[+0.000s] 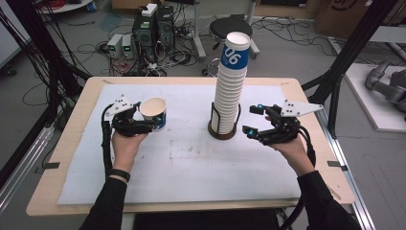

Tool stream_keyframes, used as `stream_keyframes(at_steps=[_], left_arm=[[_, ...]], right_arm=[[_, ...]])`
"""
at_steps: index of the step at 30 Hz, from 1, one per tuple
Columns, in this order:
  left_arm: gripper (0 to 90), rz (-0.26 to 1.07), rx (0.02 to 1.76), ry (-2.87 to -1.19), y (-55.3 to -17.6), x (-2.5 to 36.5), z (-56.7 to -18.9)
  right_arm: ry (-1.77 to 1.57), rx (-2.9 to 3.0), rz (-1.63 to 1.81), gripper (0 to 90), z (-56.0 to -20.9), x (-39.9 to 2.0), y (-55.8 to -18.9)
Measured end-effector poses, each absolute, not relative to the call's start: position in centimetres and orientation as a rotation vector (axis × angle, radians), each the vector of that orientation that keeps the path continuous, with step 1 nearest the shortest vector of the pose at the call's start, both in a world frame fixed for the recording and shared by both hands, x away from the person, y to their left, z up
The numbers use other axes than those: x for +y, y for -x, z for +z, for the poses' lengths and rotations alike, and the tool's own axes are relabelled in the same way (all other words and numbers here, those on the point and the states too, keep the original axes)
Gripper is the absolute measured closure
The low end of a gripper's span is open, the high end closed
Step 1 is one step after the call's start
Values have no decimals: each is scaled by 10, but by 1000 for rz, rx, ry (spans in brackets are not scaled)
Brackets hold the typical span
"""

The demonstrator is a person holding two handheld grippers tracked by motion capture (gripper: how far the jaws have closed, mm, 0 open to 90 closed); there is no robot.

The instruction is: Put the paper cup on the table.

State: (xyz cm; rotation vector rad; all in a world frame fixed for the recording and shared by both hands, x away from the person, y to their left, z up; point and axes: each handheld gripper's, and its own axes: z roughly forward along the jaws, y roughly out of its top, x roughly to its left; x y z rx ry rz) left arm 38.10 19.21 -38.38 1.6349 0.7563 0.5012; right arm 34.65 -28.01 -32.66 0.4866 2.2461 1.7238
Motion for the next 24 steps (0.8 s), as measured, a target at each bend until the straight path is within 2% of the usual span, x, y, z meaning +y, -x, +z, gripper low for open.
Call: stream_keyframes(at_steps=[7, 24], left_arm=[[208, 497, 815, -1635, -389, 201, -405], [204, 505, 821, -1685, -405, 198, -432]], right_arm=[[-491, 2231, 1684, 209, -329, -280, -345], [-491, 2221, 1696, 209, -333, -280, -345]])
